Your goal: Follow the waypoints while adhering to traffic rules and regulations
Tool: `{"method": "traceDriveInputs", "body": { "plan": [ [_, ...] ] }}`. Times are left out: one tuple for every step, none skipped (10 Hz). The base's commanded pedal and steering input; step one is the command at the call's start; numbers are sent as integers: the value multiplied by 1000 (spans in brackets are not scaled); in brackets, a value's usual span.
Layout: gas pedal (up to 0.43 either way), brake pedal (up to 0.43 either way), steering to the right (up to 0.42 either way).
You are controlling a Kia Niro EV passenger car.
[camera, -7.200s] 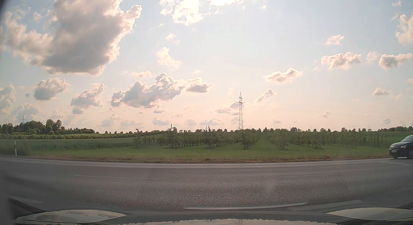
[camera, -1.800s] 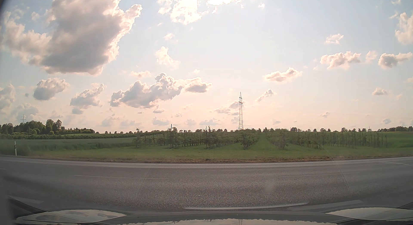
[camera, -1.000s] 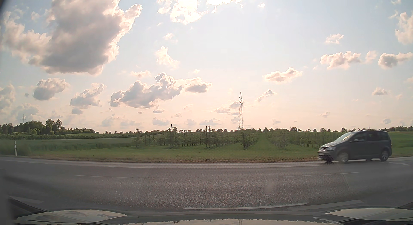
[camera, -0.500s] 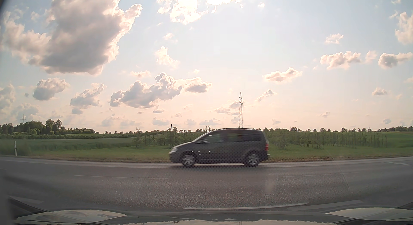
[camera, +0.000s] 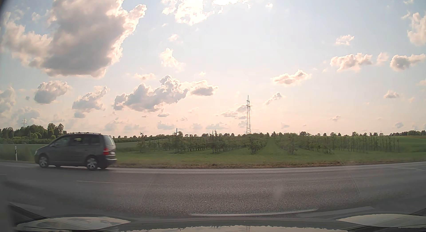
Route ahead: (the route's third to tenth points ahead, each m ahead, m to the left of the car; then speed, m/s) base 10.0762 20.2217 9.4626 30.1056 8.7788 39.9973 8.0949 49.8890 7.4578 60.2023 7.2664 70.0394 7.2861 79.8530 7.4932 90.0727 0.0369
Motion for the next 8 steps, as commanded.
{"method": "traceDriveInputs", "body": {
  "plan": [
    [0,116,0],
    [0,152,0],
    [0,152,0],
    [0,61,0],
    [0,30,0],
    [0,37,0],
    [0,18,0],
    [0,18,0]
  ]
}}
